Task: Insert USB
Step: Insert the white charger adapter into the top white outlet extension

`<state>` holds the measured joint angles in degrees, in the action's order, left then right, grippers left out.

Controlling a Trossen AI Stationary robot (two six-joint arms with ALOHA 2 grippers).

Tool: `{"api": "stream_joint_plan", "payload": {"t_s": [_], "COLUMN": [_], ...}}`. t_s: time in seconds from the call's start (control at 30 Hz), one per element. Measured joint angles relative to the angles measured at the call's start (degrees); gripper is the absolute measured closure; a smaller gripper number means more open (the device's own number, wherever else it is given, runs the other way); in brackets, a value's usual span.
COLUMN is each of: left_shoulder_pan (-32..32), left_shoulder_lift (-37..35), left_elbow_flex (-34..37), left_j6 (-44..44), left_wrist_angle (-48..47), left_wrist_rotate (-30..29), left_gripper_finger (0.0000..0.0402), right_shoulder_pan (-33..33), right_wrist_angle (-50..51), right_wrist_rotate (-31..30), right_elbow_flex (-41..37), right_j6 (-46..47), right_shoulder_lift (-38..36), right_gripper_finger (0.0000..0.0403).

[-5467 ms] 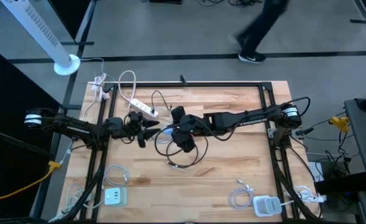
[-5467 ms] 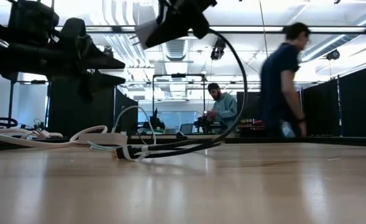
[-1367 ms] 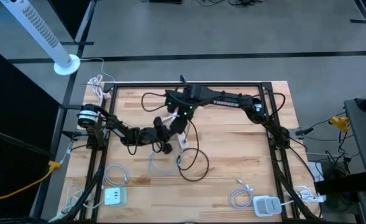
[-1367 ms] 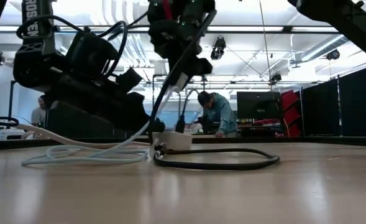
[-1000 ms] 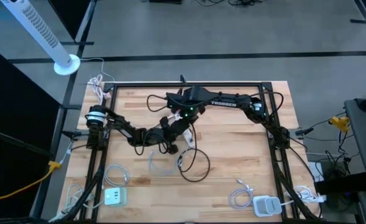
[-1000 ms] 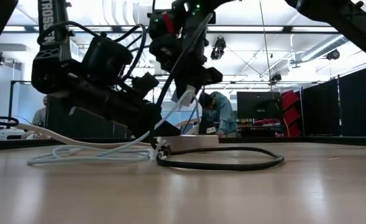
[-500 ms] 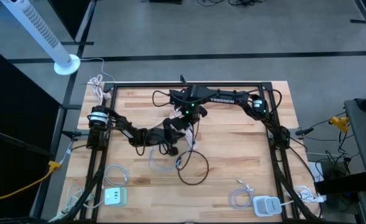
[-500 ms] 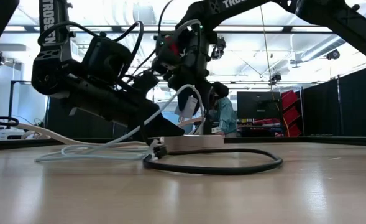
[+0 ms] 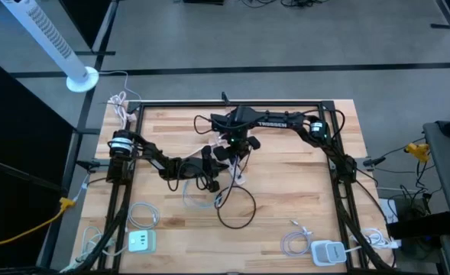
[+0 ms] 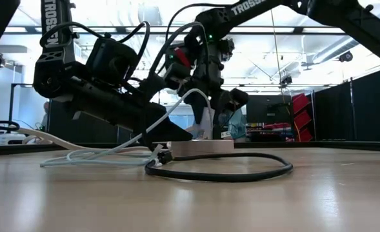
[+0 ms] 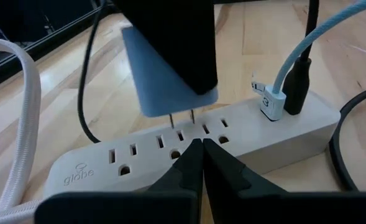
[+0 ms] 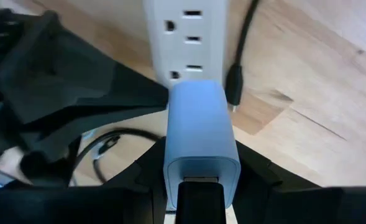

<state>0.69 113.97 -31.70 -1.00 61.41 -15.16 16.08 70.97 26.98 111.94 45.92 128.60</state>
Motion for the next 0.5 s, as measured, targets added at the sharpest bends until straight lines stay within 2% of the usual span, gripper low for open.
{"api": "stream_joint_plan", "payload": {"t_s": [0.17, 0.5], "left_shoulder_pan": [0.0, -0.3], "left_shoulder_lift": [0.0, 1.3], "left_elbow_flex": [-0.1, -1.8], "left_j6": [-1.1, -1.5], "left_wrist_angle": [0.0, 0.5], "left_wrist_rotate": [0.0, 2.4], "left_gripper_finger": [0.0402, 0.0402], "right_shoulder_pan": [-0.1, -0.2], "right_wrist_angle": [-2.2, -1.4], "right_wrist_rotate": [-2.3, -1.2], "right_elbow_flex": [-0.1, -2.3], "right_j6": [0.8, 0.4], "right_shoulder_lift": [0.0, -0.2], "right_gripper_finger": [0.0289, 0.0289]}}
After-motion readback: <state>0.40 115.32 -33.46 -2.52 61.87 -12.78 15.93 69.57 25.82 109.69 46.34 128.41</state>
